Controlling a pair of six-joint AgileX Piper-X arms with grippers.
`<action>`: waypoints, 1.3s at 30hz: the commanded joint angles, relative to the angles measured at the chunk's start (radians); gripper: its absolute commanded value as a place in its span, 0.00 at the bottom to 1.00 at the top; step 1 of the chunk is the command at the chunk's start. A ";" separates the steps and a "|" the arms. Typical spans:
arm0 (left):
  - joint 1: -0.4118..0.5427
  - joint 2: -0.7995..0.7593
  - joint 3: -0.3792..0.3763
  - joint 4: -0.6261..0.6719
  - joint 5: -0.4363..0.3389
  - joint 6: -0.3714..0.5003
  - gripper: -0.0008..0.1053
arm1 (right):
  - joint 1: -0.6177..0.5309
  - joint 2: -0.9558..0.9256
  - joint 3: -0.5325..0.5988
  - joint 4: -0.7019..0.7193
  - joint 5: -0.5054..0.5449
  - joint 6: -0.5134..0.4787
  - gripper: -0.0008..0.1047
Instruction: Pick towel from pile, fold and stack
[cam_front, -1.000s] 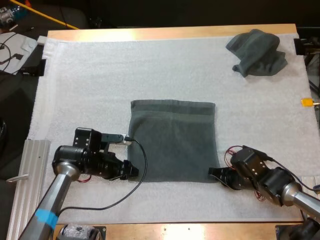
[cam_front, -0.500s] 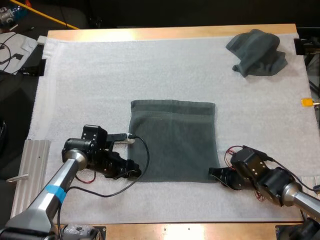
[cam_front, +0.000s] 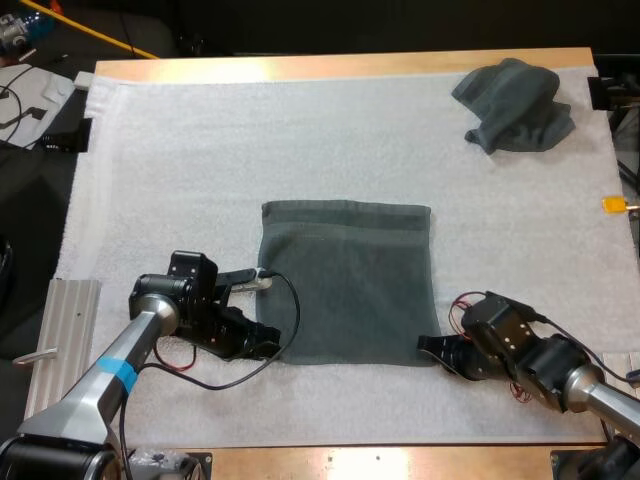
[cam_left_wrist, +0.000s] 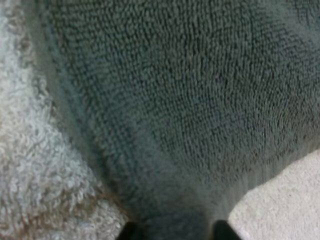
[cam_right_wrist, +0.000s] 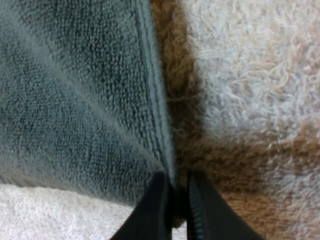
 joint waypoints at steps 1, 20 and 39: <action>-0.002 -0.001 0.002 0.019 0.024 0.001 0.09 | 0.000 -0.006 -0.001 0.014 -0.001 -0.011 0.01; -0.016 -0.193 0.001 0.275 0.025 0.091 0.01 | -0.002 -0.163 -0.092 0.238 -0.028 -0.057 0.01; -0.130 -0.315 0.001 0.281 0.051 0.030 0.01 | 0.162 -0.272 -0.106 0.271 0.044 0.149 0.01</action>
